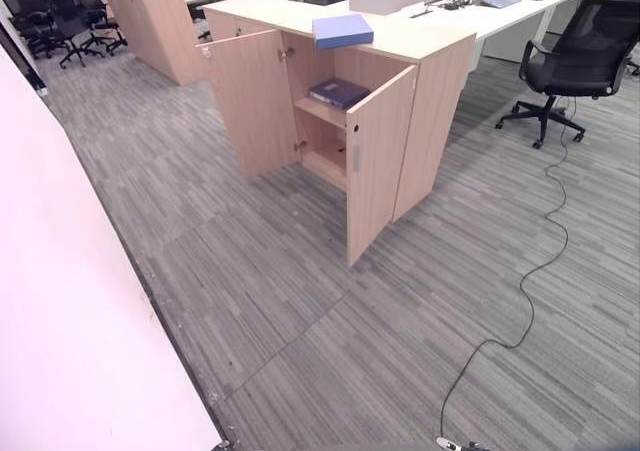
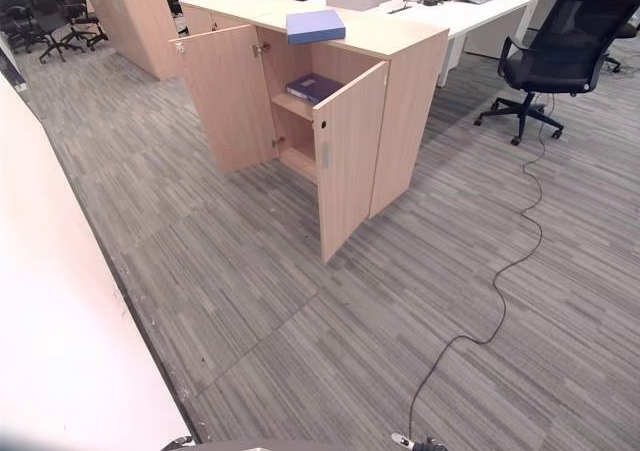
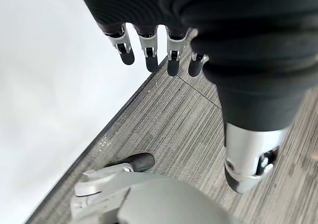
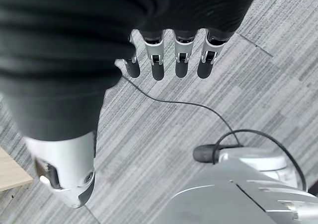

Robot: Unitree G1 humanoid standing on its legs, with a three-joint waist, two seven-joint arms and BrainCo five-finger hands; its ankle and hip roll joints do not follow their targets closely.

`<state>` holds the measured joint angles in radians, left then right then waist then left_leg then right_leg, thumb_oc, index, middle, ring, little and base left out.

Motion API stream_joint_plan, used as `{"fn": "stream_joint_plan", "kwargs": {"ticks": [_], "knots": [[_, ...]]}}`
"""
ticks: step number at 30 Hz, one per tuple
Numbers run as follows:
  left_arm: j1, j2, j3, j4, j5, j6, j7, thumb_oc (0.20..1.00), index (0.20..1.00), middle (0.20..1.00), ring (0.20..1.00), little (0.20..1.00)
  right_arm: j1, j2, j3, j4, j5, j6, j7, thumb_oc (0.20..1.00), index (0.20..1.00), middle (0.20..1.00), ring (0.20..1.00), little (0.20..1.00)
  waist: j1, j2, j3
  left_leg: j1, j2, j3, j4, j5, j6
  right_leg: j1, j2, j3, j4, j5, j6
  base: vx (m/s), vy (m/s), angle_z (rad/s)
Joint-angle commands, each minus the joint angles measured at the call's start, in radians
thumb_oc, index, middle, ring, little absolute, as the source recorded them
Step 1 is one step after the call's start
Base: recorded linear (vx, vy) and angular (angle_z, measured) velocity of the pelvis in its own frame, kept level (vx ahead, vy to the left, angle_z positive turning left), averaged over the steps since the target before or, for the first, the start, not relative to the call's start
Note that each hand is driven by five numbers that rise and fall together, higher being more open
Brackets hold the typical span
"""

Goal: Put the empty folder in the office cabinet

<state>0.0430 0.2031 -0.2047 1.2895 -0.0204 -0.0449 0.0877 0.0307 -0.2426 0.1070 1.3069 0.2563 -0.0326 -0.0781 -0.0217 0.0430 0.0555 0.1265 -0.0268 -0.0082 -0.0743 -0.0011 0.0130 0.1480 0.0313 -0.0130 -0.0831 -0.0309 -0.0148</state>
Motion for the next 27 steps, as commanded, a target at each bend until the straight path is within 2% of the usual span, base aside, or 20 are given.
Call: {"fn": "stream_joint_plan", "kwargs": {"ticks": [1, 27], "knots": [[-0.039, 0.0, 0.009, 0.027, 0.041, -0.025, 0.022, 1.0, 1.0, 1.0, 1.0, 1.0, -0.043, -0.007, 0.01, 0.039, 0.038, -0.013, -0.003, 1.0, 1.0, 1.0, 1.0, 1.0, -0.009, -0.036, -0.011, 0.003, -0.041, -0.088, -0.013, -0.049, 0.002, -0.026, -0.011, 0.005, -0.004, 0.019, 0.088, 0.0, 0.0, 0.0], [-0.029, -0.002, 0.029, 0.063, 0.013, -0.008, -0.036, 1.0, 1.0, 1.0, 1.0, 1.0, -0.038, -0.008, 0.02, 0.045, 0.038, -0.002, 0.035, 1.0, 1.0, 1.0, 1.0, 1.0, -0.005, -0.035, -0.018, 0.012, -0.037, -0.085, -0.013, -0.055, 0.0, -0.017, -0.012, 0.003, -0.004, 0.014, 0.088, 0.0, 0.0, 0.0]]}}
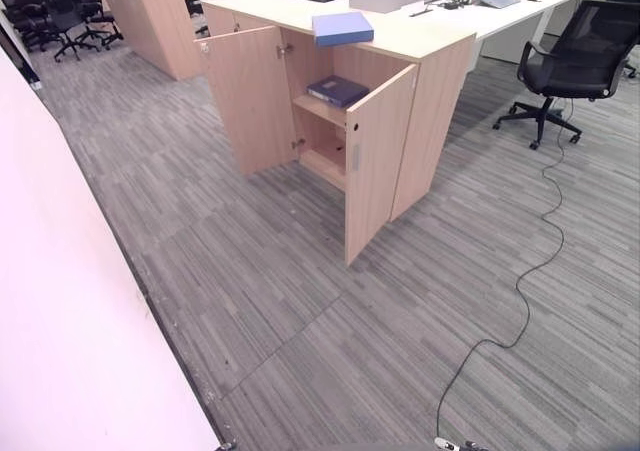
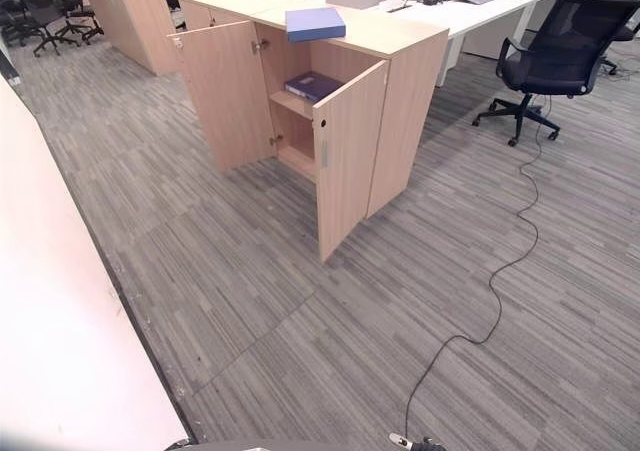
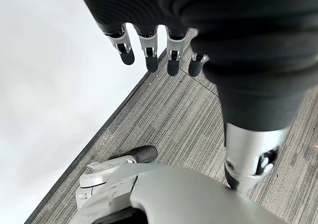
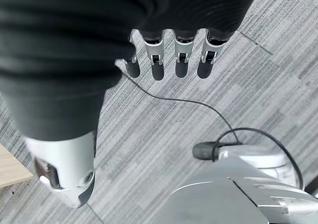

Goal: Put the empty folder in the office cabinet

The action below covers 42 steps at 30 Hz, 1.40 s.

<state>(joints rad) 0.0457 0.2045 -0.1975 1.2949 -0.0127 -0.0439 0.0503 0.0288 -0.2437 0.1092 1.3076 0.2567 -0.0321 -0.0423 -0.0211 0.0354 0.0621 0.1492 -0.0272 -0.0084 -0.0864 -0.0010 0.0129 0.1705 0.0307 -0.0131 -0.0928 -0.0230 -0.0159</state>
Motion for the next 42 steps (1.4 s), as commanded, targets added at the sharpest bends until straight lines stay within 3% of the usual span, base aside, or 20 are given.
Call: {"fn": "stream_joint_plan", "kwargs": {"ticks": [1, 18, 23, 25, 27, 30, 32, 33, 36, 39, 42], "knots": [[-0.032, -0.003, 0.021, 0.058, 0.005, -0.009, 0.002, 1.0, 1.0, 1.0, 1.0, 1.0, -0.036, -0.006, 0.019, 0.044, 0.038, -0.002, 0.0, 1.0, 1.0, 1.0, 1.0, 1.0, -0.005, -0.027, -0.025, -0.011, -0.037, -0.085, -0.001, -0.055, 0.0, -0.039, -0.012, 0.003, 0.006, 0.006, 0.089, 0.0, 0.0, 0.0], [-0.032, 0.003, 0.034, 0.064, -0.016, -0.009, 0.007, 1.0, 1.0, 1.0, 1.0, 1.0, -0.041, 0.0, 0.041, 0.041, 0.018, 0.002, 0.008, 1.0, 1.0, 1.0, 1.0, 1.0, 0.008, -0.034, -0.019, -0.01, -0.031, -0.099, -0.001, -0.051, -0.01, -0.031, -0.015, -0.031, 0.006, 0.0, 0.086, 0.0, -0.014, 0.05], [-0.047, 0.015, 0.054, 0.056, -0.043, -0.012, 0.04, 1.0, 1.0, 1.0, 1.0, 1.0, -0.068, -0.006, 0.063, 0.03, -0.003, 0.001, 0.0, 1.0, 1.0, 1.0, 1.0, 1.0, 0.038, -0.05, 0.02, -0.035, -0.014, -0.131, -0.001, -0.016, -0.026, -0.034, -0.018, -0.088, 0.006, -0.003, 0.077, -0.04, -0.093, 0.34], [-0.06, 0.014, 0.058, 0.055, -0.06, -0.014, 0.054, 1.0, 1.0, 1.0, 1.0, 1.0, -0.091, -0.016, 0.068, 0.022, -0.011, -0.001, -0.009, 1.0, 1.0, 1.0, 1.0, 1.0, 0.051, -0.062, 0.054, -0.118, -0.022, -0.133, 0.092, -0.019, -0.043, -0.043, -0.03, -0.128, 0.006, -0.001, 0.072, -0.12, -0.091, 0.49], [-0.063, 0.01, 0.077, 0.061, -0.088, -0.014, 0.064, 1.0, 1.0, 1.0, 1.0, 1.0, -0.103, -0.028, 0.065, 0.018, -0.016, -0.004, -0.018, 1.0, 1.0, 1.0, 1.0, 1.0, 0.061, -0.069, 0.076, -0.194, -0.018, -0.101, 0.173, -0.025, -0.051, -0.055, -0.045, -0.188, 0.01, -0.005, 0.07, -0.12, -0.077, 0.76], [-0.054, 0.005, 0.085, 0.069, -0.097, -0.013, 0.058, 1.0, 1.0, 1.0, 1.0, 1.0, -0.102, -0.035, 0.056, 0.02, -0.017, -0.002, -0.022, 1.0, 1.0, 1.0, 1.0, 1.0, 0.058, -0.068, 0.085, -0.246, 0.031, 0.02, 0.208, -0.012, -0.05, -0.07, -0.066, -0.244, 0.027, -0.016, 0.067, -0.07, -0.014, 0.96], [-0.042, 0.002, 0.099, 0.073, -0.095, -0.014, 0.061, 1.0, 1.0, 1.0, 1.0, 1.0, -0.084, -0.037, 0.044, 0.027, -0.02, -0.003, -0.02, 1.0, 1.0, 1.0, 1.0, 1.0, 0.055, -0.064, 0.087, -0.244, 0.077, 0.125, 0.196, 0.004, -0.056, -0.056, -0.083, -0.313, 0.029, -0.025, 0.067, 0.03, -0.004, 0.94], [-0.034, 0.001, 0.109, 0.072, -0.094, -0.013, 0.06, 1.0, 1.0, 1.0, 1.0, 1.0, -0.072, -0.036, 0.038, 0.03, -0.025, -0.001, -0.02, 1.0, 1.0, 1.0, 1.0, 1.0, 0.053, -0.059, 0.086, -0.221, 0.097, 0.178, 0.193, -0.014, -0.072, -0.035, -0.092, -0.347, 0.024, -0.037, 0.073, 0.08, 0.025, 1.21], [-0.022, 0.001, 0.121, 0.069, -0.08, -0.014, 0.065, 1.0, 1.0, 1.0, 1.0, 1.0, -0.059, -0.035, 0.024, 0.036, -0.022, 0.0, -0.018, 1.0, 1.0, 1.0, 1.0, 1.0, 0.047, -0.047, 0.076, -0.178, 0.118, 0.288, 0.158, -0.011, -0.084, -0.005, -0.123, -0.433, 0.015, -0.031, 0.085, 0.12, 0.127, 1.03], [0.0, 0.002, 0.127, 0.07, -0.069, -0.015, 0.064, 1.0, 1.0, 1.0, 1.0, 1.0, -0.052, -0.025, 0.032, 0.027, -0.044, 0.007, -0.013, 1.0, 1.0, 1.0, 1.0, 1.0, 0.064, -0.017, 0.033, -0.091, 0.063, 0.238, -0.001, 0.002, -0.067, 0.012, -0.153, -0.456, 0.017, -0.027, 0.112, 0.2, 0.304, 0.55], [-0.002, 0.005, 0.125, 0.07, -0.064, -0.015, 0.067, 1.0, 1.0, 1.0, 1.0, 1.0, -0.055, -0.018, 0.033, 0.018, -0.049, 0.011, -0.013, 1.0, 1.0, 1.0, 1.0, 1.0, 0.072, -0.013, 0.02, -0.09, 0.035, 0.212, -0.001, -0.014, -0.051, 0.013, -0.186, -0.468, 0.035, -0.021, 0.129, 0.09, 0.192, 0.12]]}}
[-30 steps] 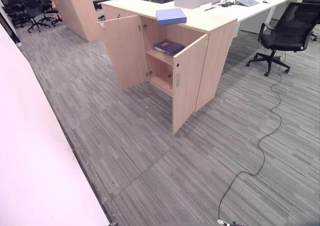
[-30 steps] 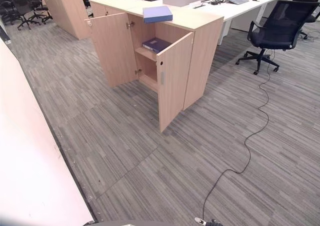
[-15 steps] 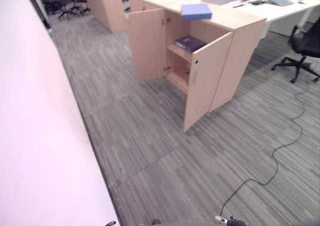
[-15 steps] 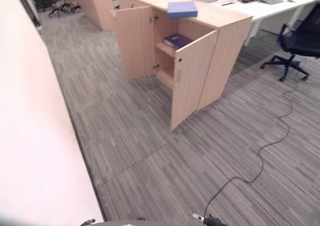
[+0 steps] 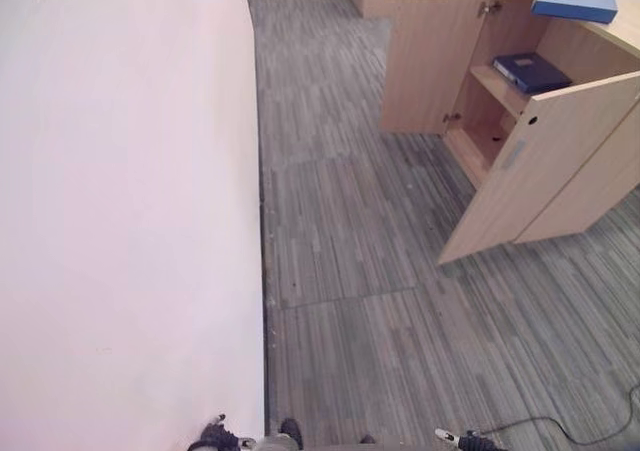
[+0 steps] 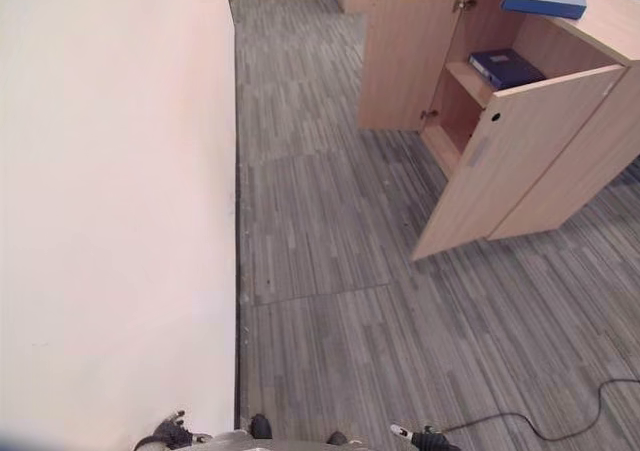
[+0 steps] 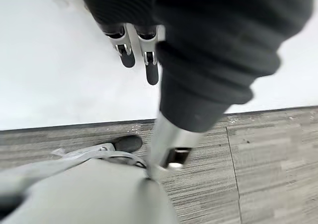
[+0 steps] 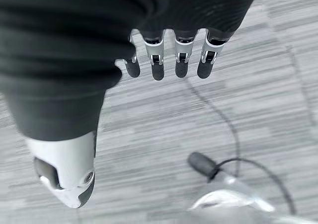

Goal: Put the empty folder in the office cabinet

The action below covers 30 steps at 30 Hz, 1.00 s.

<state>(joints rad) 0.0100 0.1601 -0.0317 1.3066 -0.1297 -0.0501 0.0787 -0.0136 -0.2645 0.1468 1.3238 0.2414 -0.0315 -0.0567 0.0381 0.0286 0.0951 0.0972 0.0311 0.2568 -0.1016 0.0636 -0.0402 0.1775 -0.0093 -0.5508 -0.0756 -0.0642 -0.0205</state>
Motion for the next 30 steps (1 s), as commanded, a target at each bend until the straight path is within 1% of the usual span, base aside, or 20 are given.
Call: {"fn": "stream_joint_plan", "kwargs": {"ticks": [1, 4, 6, 7, 8, 9, 10, 11, 12, 13, 15, 17, 18, 21, 23, 24, 25, 27, 29, 30], "knots": [[0.033, 0.051, -0.042, 0.059, 0.054, -0.01, 0.038, 1.0, 1.0, 1.0, 1.0, 1.0, -0.014, 0.004, -0.005, -0.002, -0.035, 0.01, 0.002, 1.0, 1.0, 1.0, 1.0, 1.0, 0.015, -0.003, -0.015, -0.038, -0.032, -0.061, 0.014, -0.083, 0.007, 0.004, -0.159, 0.067, 0.026, 0.021, 0.139, 0.06, 0.205, 0.27], [0.02, 0.054, -0.056, 0.057, 0.062, -0.015, 0.035, 1.0, 1.0, 1.0, 1.0, 1.0, -0.019, 0.001, -0.005, -0.017, -0.049, 0.01, 0.004, 1.0, 1.0, 1.0, 1.0, 1.0, 0.018, 0.005, -0.018, -0.036, -0.074, -0.082, 0.014, -0.105, 0.032, -0.014, -0.233, 0.042, 0.113, 0.034, 0.16, 0.06, 0.244, 0.27], [0.007, 0.056, -0.067, 0.049, 0.065, -0.017, 0.035, 1.0, 1.0, 1.0, 1.0, 1.0, -0.029, -0.009, -0.007, -0.033, -0.052, 0.012, 0.006, 1.0, 1.0, 1.0, 1.0, 1.0, 0.004, 0.012, -0.002, -0.031, -0.117, -0.109, 0.014, -0.12, 0.065, -0.067, -0.317, 0.059, 0.24, 0.122, 0.183, 0.03, 0.304, 0.22], [0.001, 0.06, -0.074, 0.047, 0.067, -0.019, 0.036, 1.0, 1.0, 1.0, 1.0, 1.0, -0.032, -0.011, -0.012, -0.038, -0.047, 0.011, 0.004, 1.0, 1.0, 1.0, 1.0, 1.0, -0.006, 0.016, 0.005, -0.03, -0.128, -0.125, 0.014, -0.124, 0.073, -0.094, -0.339, 0.082, 0.291, 0.159, 0.179, -0.01, 0.262, 0.41], [-0.004, 0.065, -0.08, 0.043, 0.068, -0.02, 0.035, 1.0, 1.0, 1.0, 1.0, 1.0, -0.035, -0.01, -0.013, -0.041, -0.042, 0.01, 0.003, 1.0, 1.0, 1.0, 1.0, 1.0, -0.02, 0.02, 0.016, -0.031, -0.133, -0.135, 0.014, -0.123, 0.085, -0.149, -0.351, 0.132, 0.361, 0.181, 0.169, -0.02, 0.169, 0.39], [-0.006, 0.069, -0.087, 0.041, 0.067, -0.021, 0.035, 1.0, 1.0, 1.0, 1.0, 1.0, -0.042, -0.009, -0.012, -0.043, -0.033, 0.006, 0.0, 1.0, 1.0, 1.0, 1.0, 1.0, -0.036, 0.027, 0.025, -0.028, -0.126, -0.15, 0.014, -0.125, 0.087, -0.189, -0.325, 0.19, 0.379, 0.156, 0.146, -0.01, 0.096, 0.31], [-0.007, 0.071, -0.093, 0.039, 0.068, -0.023, 0.035, 1.0, 1.0, 1.0, 1.0, 1.0, -0.047, -0.006, -0.007, -0.041, -0.025, 0.002, -0.001, 1.0, 1.0, 1.0, 1.0, 1.0, -0.048, 0.03, 0.03, -0.023, -0.12, -0.16, 0.014, -0.125, 0.086, -0.231, -0.279, 0.256, 0.38, 0.122, 0.128, 0.01, 0.017, 0.26], [-0.007, 0.07, -0.093, 0.039, 0.068, -0.023, 0.035, 1.0, 1.0, 1.0, 1.0, 1.0, -0.047, -0.006, -0.007, -0.041, -0.025, 0.002, -0.001, 1.0, 1.0, 1.0, 1.0, 1.0, -0.045, 0.03, 0.029, -0.023, -0.118, -0.157, 0.014, -0.126, 0.085, -0.234, -0.278, 0.259, 0.383, 0.119, 0.127, 0.03, -0.012, 0.5], [-0.008, 0.076, -0.092, 0.037, 0.069, -0.025, 0.034, 1.0, 1.0, 1.0, 1.0, 1.0, -0.055, -0.003, 0.0, -0.036, -0.01, 0.0, 0.002, 1.0, 1.0, 1.0, 1.0, 1.0, -0.059, 0.033, 0.04, -0.02, -0.113, -0.168, 0.014, -0.106, 0.089, -0.279, -0.186, 0.344, 0.321, 0.1, 0.102, 0.07, -0.052, 0.47], [-0.008, 0.077, -0.092, 0.039, 0.069, -0.025, 0.031, 1.0, 1.0, 1.0, 1.0, 1.0, -0.06, -0.003, 0.005, -0.032, -0.003, 0.001, 0.003, 1.0, 1.0, 1.0, 1.0, 1.0, -0.066, 0.027, 0.044, -0.011, -0.115, -0.179, 0.014, -0.111, 0.089, -0.299, -0.126, 0.396, 0.28, 0.096, 0.106, 0.11, -0.08, 0.3], [-0.009, 0.079, -0.093, 0.039, 0.072, -0.024, 0.028, 1.0, 1.0, 1.0, 1.0, 1.0, -0.061, -0.002, 0.011, -0.023, 0.006, -0.001, 0.007, 1.0, 1.0, 1.0, 1.0, 1.0, -0.069, 0.009, 0.047, -0.004, -0.123, -0.198, 0.014, -0.112, 0.092, -0.292, -0.065, 0.457, 0.193, 0.116, 0.118, 0.15, -0.098, 0.06], [-0.009, 0.078, -0.093, 0.042, 0.074, -0.022, 0.025, 1.0, 1.0, 1.0, 1.0, 1.0, -0.059, -0.002, 0.013, -0.018, 0.009, -0.002, 0.011, 1.0, 1.0, 1.0, 1.0, 1.0, -0.073, -0.004, 0.04, -0.003, -0.133, -0.213, 0.014, -0.117, 0.094, -0.307, -0.02, 0.493, 0.144, 0.136, 0.124, 0.12, -0.072, 0.42], [-0.009, 0.078, -0.093, 0.042, 0.074, -0.022, 0.025, 1.0, 1.0, 1.0, 1.0, 1.0, -0.059, -0.002, 0.013, -0.018, 0.009, -0.002, 0.011, 1.0, 1.0, 1.0, 1.0, 1.0, -0.073, -0.003, 0.04, -0.003, -0.132, -0.213, 0.014, -0.118, 0.094, -0.306, -0.019, 0.493, 0.142, 0.137, 0.124, 0.1, -0.061, 0.36], [-0.008, 0.08, -0.092, 0.047, 0.082, -0.021, 0.019, 1.0, 1.0, 1.0, 1.0, 1.0, -0.051, -0.004, 0.011, -0.014, 0.011, -0.003, 0.016, 1.0, 1.0, 1.0, 1.0, 1.0, -0.081, -0.016, 0.038, 0.005, -0.139, -0.231, 0.014, -0.126, 0.095, -0.329, 0.02, 0.508, 0.109, 0.164, 0.125, 0.15, -0.085, 0.06], [-0.012, 0.08, -0.093, 0.051, 0.092, -0.022, 0.023, 1.0, 1.0, 1.0, 1.0, 1.0, -0.036, -0.004, 0.0, -0.002, 0.019, -0.006, 0.015, 1.0, 1.0, 1.0, 1.0, 1.0, -0.085, -0.031, 0.026, 0.023, -0.132, -0.237, 0.014, -0.144, 0.087, -0.271, 0.02, 0.498, 0.054, 0.158, 0.11, 0.24, -0.143, 0.18], [-0.012, 0.08, -0.093, 0.051, 0.092, -0.022, 0.023, 1.0, 1.0, 1.0, 1.0, 1.0, -0.036, -0.004, 0.0, -0.002, 0.019, -0.006, 0.015, 1.0, 1.0, 1.0, 1.0, 1.0, -0.085, -0.031, 0.026, 0.023, -0.132, -0.237, 0.014, -0.144, 0.087, -0.27, 0.02, 0.498, 0.054, 0.158, 0.11, 0.34, -0.203, 0.4], [-0.017, 0.079, -0.089, 0.048, 0.086, -0.024, 0.022, 1.0, 1.0, 1.0, 1.0, 1.0, -0.026, -0.002, -0.009, 0.007, 0.024, -0.009, 0.019, 1.0, 1.0, 1.0, 1.0, 1.0, -0.089, -0.037, 0.01, 0.045, -0.104, -0.229, 0.014, -0.162, 0.069, -0.247, 0.026, 0.483, 0.041, 0.153, 0.107, 0.28, -0.162, 0.37], [-0.025, 0.08, -0.093, 0.042, 0.083, -0.024, 0.02, 1.0, 1.0, 1.0, 1.0, 1.0, -0.02, 0.0, -0.016, 0.009, 0.033, -0.011, 0.022, 1.0, 1.0, 1.0, 1.0, 1.0, -0.093, -0.046, 0.008, 0.062, -0.078, -0.21, 0.031, -0.17, 0.052, -0.22, 0.029, 0.471, 0.035, 0.139, 0.103, 0.29, -0.192, 0.2], [-0.035, 0.083, -0.096, 0.034, 0.074, -0.024, 0.018, 1.0, 1.0, 1.0, 1.0, 1.0, -0.019, -0.001, -0.02, 0.011, 0.042, -0.011, 0.024, 1.0, 1.0, 1.0, 1.0, 1.0, -0.094, -0.065, 0.018, 0.031, -0.053, -0.178, 0.153, -0.206, 0.033, -0.188, 0.019, 0.455, 0.036, 0.12, 0.094, 0.16, -0.141, 0.08], [-0.035, 0.083, -0.096, 0.034, 0.074, -0.024, 0.018, 1.0, 1.0, 1.0, 1.0, 1.0, -0.019, -0.001, -0.02, 0.011, 0.042, -0.011, 0.024, 1.0, 1.0, 1.0, 1.0, 1.0, -0.095, -0.065, 0.018, 0.029, -0.053, -0.178, 0.157, -0.208, 0.033, -0.189, 0.019, 0.455, 0.036, 0.12, 0.094, 0.14, -0.182, 0.14]]}}
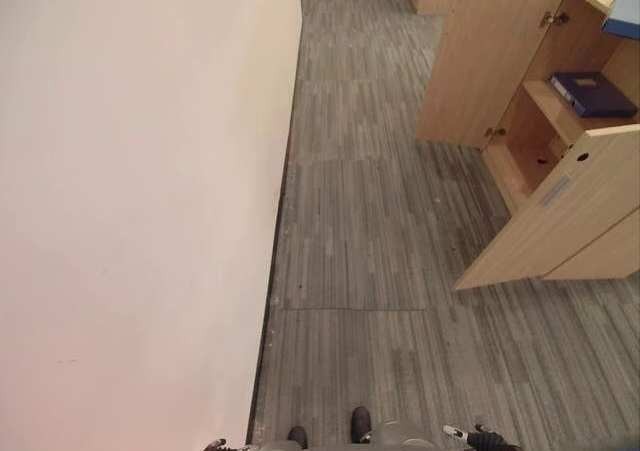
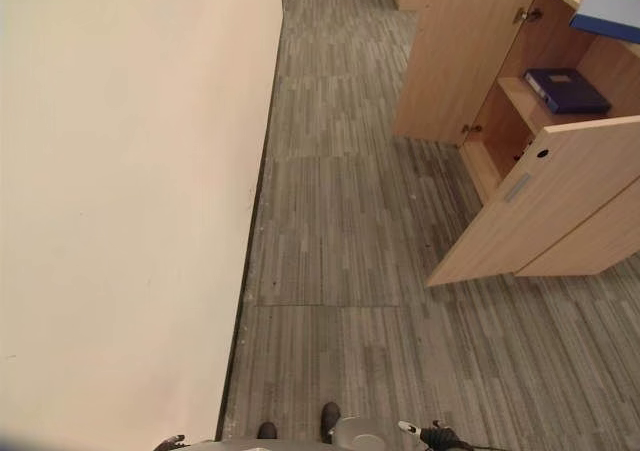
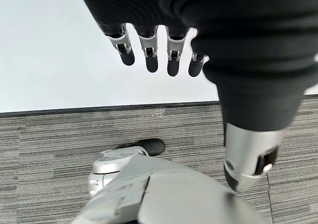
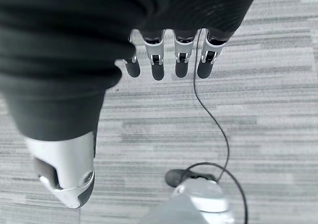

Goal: Put the empty folder in the office cabinet

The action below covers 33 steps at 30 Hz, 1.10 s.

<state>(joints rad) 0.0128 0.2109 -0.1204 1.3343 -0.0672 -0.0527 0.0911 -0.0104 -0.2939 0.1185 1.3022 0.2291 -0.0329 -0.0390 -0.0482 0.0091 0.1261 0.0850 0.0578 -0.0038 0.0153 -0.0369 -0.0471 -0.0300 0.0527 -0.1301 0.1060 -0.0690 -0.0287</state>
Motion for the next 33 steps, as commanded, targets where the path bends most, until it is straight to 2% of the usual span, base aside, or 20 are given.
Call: {"fn": "stream_joint_plan", "kwargs": {"ticks": [1, 3, 5, 6, 8, 10, 11, 12, 13, 16, 20, 21, 24, 25, 26, 28, 30, 31, 32, 33], "knots": [[-0.045, 0.033, -0.002, -0.003, -0.006, -0.019, 0.007, 1.0, 1.0, 1.0, 1.0, 1.0, -0.029, 0.024, 0.013, 0.031, 0.053, -0.008, 0.009, 1.0, 1.0, 1.0, 1.0, 1.0, 0.001, -0.066, 0.006, -0.033, -0.055, 0.104, 0.234, -0.078, 0.028, 0.051, -0.053, 0.026, -0.143, 0.108, 0.083, 0.09, -0.193, 0.2], [-0.05, 0.033, 0.002, -0.008, -0.021, -0.013, 0.006, 1.0, 1.0, 1.0, 1.0, 1.0, -0.039, 0.019, 0.026, 0.027, 0.05, -0.002, 0.011, 1.0, 1.0, 1.0, 1.0, 1.0, 0.02, -0.082, 0.03, -0.169, -0.045, 0.087, 0.492, -0.02, 0.035, 0.071, -0.049, 0.027, -0.14, 0.097, 0.056, 0.08, -0.232, 0.15], [-0.049, 0.032, 0.004, -0.01, -0.025, -0.014, 0.005, 1.0, 1.0, 1.0, 1.0, 1.0, -0.042, 0.016, 0.028, 0.026, 0.048, -0.002, 0.01, 1.0, 1.0, 1.0, 1.0, 1.0, 0.024, -0.086, 0.031, -0.198, -0.044, 0.09, 0.539, -0.015, 0.045, 0.081, -0.046, 0.029, -0.143, 0.091, 0.049, 0.1, -0.101, -0.08], [-0.033, 0.023, 0.012, -0.01, -0.045, -0.017, -0.002, 1.0, 1.0, 1.0, 1.0, 1.0, -0.041, 0.003, 0.03, 0.026, 0.042, 0.001, 0.005, 1.0, 1.0, 1.0, 1.0, 1.0, 0.04, -0.092, 0.025, -0.262, -0.048, 0.09, 0.56, -0.021, 0.069, 0.106, -0.055, 0.038, -0.149, 0.076, 0.043, 0.17, -0.03, -0.02], [-0.023, 0.017, 0.022, -0.006, -0.059, -0.02, -0.008, 1.0, 1.0, 1.0, 1.0, 1.0, -0.042, -0.004, 0.029, 0.027, 0.036, 0.001, 0.005, 1.0, 1.0, 1.0, 1.0, 1.0, 0.053, -0.089, 0.023, -0.285, -0.059, 0.078, 0.491, -0.028, 0.074, 0.127, -0.062, 0.051, -0.152, 0.065, 0.046, 0.22, 0.012, 0.05], [-0.014, 0.015, 0.032, 0.001, -0.067, -0.018, -0.01, 1.0, 1.0, 1.0, 1.0, 1.0, -0.045, -0.01, 0.031, 0.027, 0.027, 0.001, 0.005, 1.0, 1.0, 1.0, 1.0, 1.0, 0.064, -0.088, 0.011, -0.266, -0.066, 0.061, 0.346, -0.022, 0.065, 0.137, -0.065, 0.053, -0.158, 0.049, 0.053, 0.18, 0.044, -0.02], [-0.014, 0.015, 0.032, 0.001, -0.067, -0.018, -0.01, 1.0, 1.0, 1.0, 1.0, 1.0, -0.045, -0.01, 0.031, 0.027, 0.027, 0.001, 0.005, 1.0, 1.0, 1.0, 1.0, 1.0, 0.065, -0.089, 0.013, -0.262, -0.068, 0.062, 0.341, -0.02, 0.065, 0.139, -0.067, 0.054, -0.158, 0.049, 0.054, 0.24, 0.064, -0.11], [-0.008, 0.012, 0.035, 0.008, -0.069, -0.015, -0.009, 1.0, 1.0, 1.0, 1.0, 1.0, -0.043, -0.01, 0.036, 0.03, 0.016, 0.002, 0.005, 1.0, 1.0, 1.0, 1.0, 1.0, 0.082, -0.069, 0.004, -0.274, -0.055, 0.016, 0.143, 0.081, 0.027, 0.167, -0.052, 0.054, -0.171, 0.029, 0.056, 0.26, 0.068, -0.16], [-0.005, 0.011, 0.038, 0.012, -0.069, -0.016, -0.007, 1.0, 1.0, 1.0, 1.0, 1.0, -0.042, -0.012, 0.034, 0.03, 0.014, 0.001, 0.004, 1.0, 1.0, 1.0, 1.0, 1.0, 0.087, -0.061, 0.003, -0.279, -0.044, -0.002, 0.065, 0.126, 0.012, 0.182, -0.05, 0.054, -0.175, 0.02, 0.058, 0.36, 0.094, -0.22], [0.004, 0.004, 0.051, 0.021, -0.089, -0.019, -0.002, 1.0, 1.0, 1.0, 1.0, 1.0, -0.035, -0.012, 0.028, 0.029, 0.007, 0.0, -0.002, 1.0, 1.0, 1.0, 1.0, 1.0, 0.101, -0.051, 0.008, -0.321, -0.019, -0.033, -0.089, 0.178, -0.019, 0.233, -0.064, 0.064, -0.18, -0.014, 0.064, 0.29, 0.096, -0.08], [0.019, -0.004, 0.07, 0.039, -0.097, -0.017, 0.001, 1.0, 1.0, 1.0, 1.0, 1.0, -0.018, -0.003, 0.023, 0.048, -0.012, 0.007, 0.002, 1.0, 1.0, 1.0, 1.0, 1.0, 0.114, -0.036, -0.006, -0.351, 0.008, -0.046, -0.103, 0.208, -0.049, 0.286, -0.08, 0.095, -0.193, -0.039, 0.078, 0.34, 0.174, -0.28], [0.029, -0.004, 0.08, 0.049, -0.095, -0.014, -0.001, 1.0, 1.0, 1.0, 1.0, 1.0, -0.01, 0.003, 0.016, 0.055, -0.015, 0.006, 0.008, 1.0, 1.0, 1.0, 1.0, 1.0, 0.12, -0.021, -0.03, -0.328, 0.016, -0.056, -0.103, 0.214, -0.053, 0.293, -0.087, 0.1, -0.193, -0.052, 0.091, 0.34, 0.207, -0.27], [0.031, 0.002, 0.085, 0.053, -0.089, -0.015, 0.002, 1.0, 1.0, 1.0, 1.0, 1.0, -0.005, 0.012, 0.014, 0.063, -0.016, 0.01, 0.011, 1.0, 1.0, 1.0, 1.0, 1.0, 0.122, -0.021, -0.05, -0.302, 0.01, -0.049, -0.103, 0.231, -0.048, 0.291, -0.115, 0.098, -0.193, -0.057, 0.11, 0.32, 0.283, -0.37], [0.029, 0.004, 0.086, 0.056, -0.086, -0.018, 0.001, 1.0, 1.0, 1.0, 1.0, 1.0, 0.001, 0.02, 0.01, 0.068, -0.018, 0.013, 0.017, 1.0, 1.0, 1.0, 1.0, 1.0, 0.125, -0.024, -0.066, -0.283, -0.012, -0.035, -0.103, 0.227, -0.029, 0.295, -0.164, 0.097, -0.193, -0.052, 0.14, 0.29, 0.308, -0.22], [0.029, 0.004, 0.086, 0.056, -0.086, -0.018, 0.001, 1.0, 1.0, 1.0, 1.0, 1.0, 0.001, 0.02, 0.009, 0.068, -0.018, 0.013, 0.017, 1.0, 1.0, 1.0, 1.0, 1.0, 0.126, -0.025, -0.066, -0.282, -0.013, -0.034, -0.103, 0.227, -0.028, 0.296, -0.165, 0.098, -0.193, -0.052, 0.14, 0.34, 0.363, -0.13], [0.022, 0.009, 0.082, 0.05, -0.082, -0.02, 0.004, 1.0, 1.0, 1.0, 1.0, 1.0, 0.001, 0.023, 0.006, 0.07, -0.024, 0.018, 0.021, 1.0, 1.0, 1.0, 1.0, 1.0, 0.127, -0.028, -0.078, -0.262, -0.048, -0.024, -0.094, 0.2, -0.003, 0.281, -0.224, 0.104, -0.155, -0.026, 0.166, 0.25, 0.303, -0.04], [0.009, 0.014, 0.069, 0.038, -0.071, -0.023, 0.003, 1.0, 1.0, 1.0, 1.0, 1.0, -0.002, 0.021, 0.009, 0.064, -0.034, 0.019, 0.023, 1.0, 1.0, 1.0, 1.0, 1.0, 0.132, -0.029, -0.084, -0.237, -0.099, -0.011, -0.072, 0.159, 0.04, 0.233, -0.302, 0.114, -0.014, 0.068, 0.181, 0.28, 0.481, -0.02], [-0.001, 0.021, 0.059, 0.026, -0.073, -0.023, 0.001, 1.0, 1.0, 1.0, 1.0, 1.0, -0.018, 0.017, 0.022, 0.047, -0.044, 0.021, 0.02, 1.0, 1.0, 1.0, 1.0, 1.0, 0.134, -0.016, -0.068, -0.187, -0.135, -0.008, -0.068, 0.13, 0.075, 0.145, -0.353, 0.114, 0.179, 0.186, 0.143, 0.21, 0.427, -0.13], [-0.002, 0.02, 0.059, 0.027, -0.073, -0.023, 0.001, 1.0, 1.0, 1.0, 1.0, 1.0, -0.018, 0.017, 0.022, 0.047, -0.044, 0.021, 0.02, 1.0, 1.0, 1.0, 1.0, 1.0, 0.135, -0.014, -0.07, -0.19, -0.134, -0.008, -0.068, 0.131, 0.075, 0.142, -0.351, 0.115, 0.178, 0.188, 0.143, 0.19, 0.437, -0.3], [-0.008, 0.026, 0.05, 0.018, -0.065, -0.02, 0.002, 1.0, 1.0, 1.0, 1.0, 1.0, -0.03, 0.015, 0.036, 0.031, -0.05, 0.016, 0.018, 1.0, 1.0, 1.0, 1.0, 1.0, 0.131, -0.002, -0.06, -0.154, -0.149, -0.009, -0.073, 0.115, 0.092, 0.109, -0.372, 0.096, 0.251, 0.237, 0.116, 0.07, 0.163, -0.24]]}}
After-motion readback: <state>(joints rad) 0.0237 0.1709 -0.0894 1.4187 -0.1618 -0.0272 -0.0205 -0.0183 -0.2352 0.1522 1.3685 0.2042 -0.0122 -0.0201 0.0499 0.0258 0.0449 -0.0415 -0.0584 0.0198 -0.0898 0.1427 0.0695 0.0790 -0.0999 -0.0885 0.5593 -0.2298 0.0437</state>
